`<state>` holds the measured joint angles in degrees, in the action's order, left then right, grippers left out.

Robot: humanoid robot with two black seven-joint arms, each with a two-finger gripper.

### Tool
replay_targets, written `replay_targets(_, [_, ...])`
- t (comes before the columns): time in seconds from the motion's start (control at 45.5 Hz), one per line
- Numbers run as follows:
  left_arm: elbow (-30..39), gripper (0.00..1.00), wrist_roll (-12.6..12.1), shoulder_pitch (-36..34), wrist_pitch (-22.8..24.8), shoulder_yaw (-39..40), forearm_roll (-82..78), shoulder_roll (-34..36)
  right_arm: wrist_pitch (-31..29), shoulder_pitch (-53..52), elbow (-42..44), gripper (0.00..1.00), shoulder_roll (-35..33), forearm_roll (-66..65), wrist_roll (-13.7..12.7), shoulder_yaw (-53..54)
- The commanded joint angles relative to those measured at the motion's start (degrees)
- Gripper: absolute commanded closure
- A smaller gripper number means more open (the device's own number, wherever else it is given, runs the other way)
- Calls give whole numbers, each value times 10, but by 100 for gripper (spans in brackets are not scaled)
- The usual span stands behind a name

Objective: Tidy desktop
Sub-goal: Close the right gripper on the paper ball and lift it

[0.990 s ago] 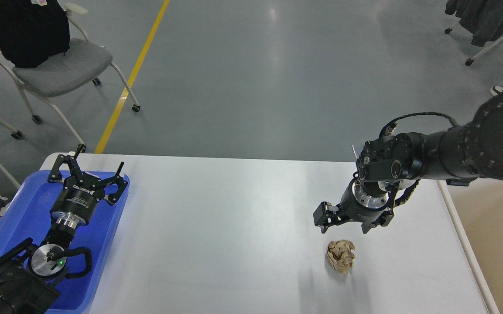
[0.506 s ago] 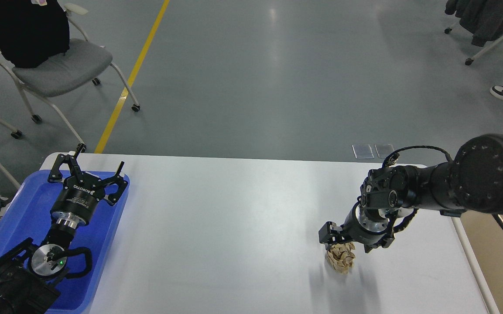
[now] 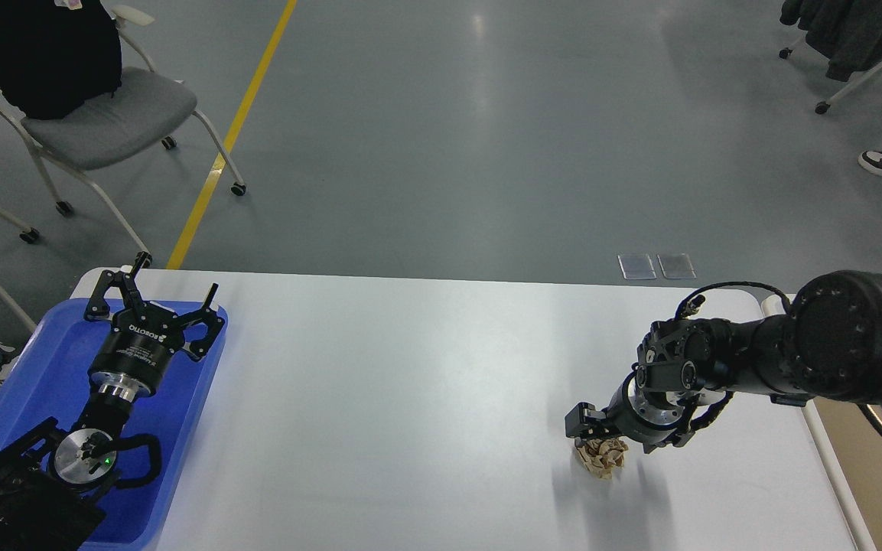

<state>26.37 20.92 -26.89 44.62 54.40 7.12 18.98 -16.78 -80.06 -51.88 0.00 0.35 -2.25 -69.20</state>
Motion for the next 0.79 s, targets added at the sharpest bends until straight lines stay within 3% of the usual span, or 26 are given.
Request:
replay_targets(0.0, [0,1,0,0,0,0,0,1,10,12,7,0,0,-2,0,12])
replay_targets(0.286, [0,1,0,0,0,0,0,0,21,16,8,0,0,-2,0,20])
replay_targets(0.484, [0,1,0,0,0,0,0,0,38,16,7,10,0,-2,0,20])
replay_targets(0.616, [0,1,0,0,-1,0,0,0,45,17,7,22,0,-2,0,20])
replay_targets(0.77, [0,1,0,0,-1,0,0,0,59,21,7,26,0,-1,0,19])
